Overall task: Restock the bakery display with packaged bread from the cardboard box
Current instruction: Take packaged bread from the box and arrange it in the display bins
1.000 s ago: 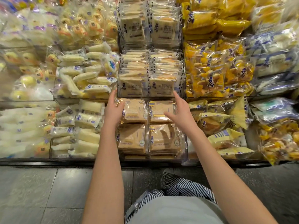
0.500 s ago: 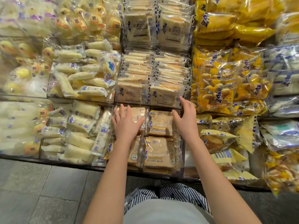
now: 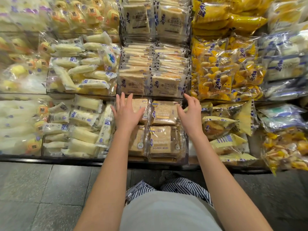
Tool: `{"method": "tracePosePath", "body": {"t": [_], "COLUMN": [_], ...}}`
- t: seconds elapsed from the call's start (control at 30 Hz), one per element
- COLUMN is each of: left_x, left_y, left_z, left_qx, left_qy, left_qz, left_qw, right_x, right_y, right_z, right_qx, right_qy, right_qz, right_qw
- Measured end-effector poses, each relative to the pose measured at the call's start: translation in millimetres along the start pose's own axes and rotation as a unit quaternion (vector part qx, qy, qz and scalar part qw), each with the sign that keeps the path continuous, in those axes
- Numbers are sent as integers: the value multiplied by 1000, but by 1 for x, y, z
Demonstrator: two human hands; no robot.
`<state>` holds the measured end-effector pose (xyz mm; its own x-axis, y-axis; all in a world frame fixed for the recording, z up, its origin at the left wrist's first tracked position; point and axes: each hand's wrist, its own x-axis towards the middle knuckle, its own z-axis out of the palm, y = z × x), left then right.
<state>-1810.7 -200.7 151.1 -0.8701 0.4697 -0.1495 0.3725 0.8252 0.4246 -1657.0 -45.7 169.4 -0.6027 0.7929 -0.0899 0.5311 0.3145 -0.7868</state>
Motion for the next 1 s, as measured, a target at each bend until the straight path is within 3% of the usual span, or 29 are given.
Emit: {"method": "tracePosePath", "body": {"t": [0.23,0.53,0.7,1.0], "left_x": [-45,-148,-203,-303], "left_y": [7,34,79,199], "left_z": [-22,32,69,144], "left_qx": [-88,-140,-128,-99], "left_qy": [43,-79,-160,-238], "left_qz": [89,250,349,486], "left_qw": [991,955,914,835], "right_x": [-71,-217,-273,-354], "right_y": [6,72,111,198], "right_z": [-1,-35,-82,-170], "right_qx": [7,-11,-13,48], "right_qy": [48,109,206,297], "right_qz": [39,193,260,347], "right_qw": [998,975,943,888]}}
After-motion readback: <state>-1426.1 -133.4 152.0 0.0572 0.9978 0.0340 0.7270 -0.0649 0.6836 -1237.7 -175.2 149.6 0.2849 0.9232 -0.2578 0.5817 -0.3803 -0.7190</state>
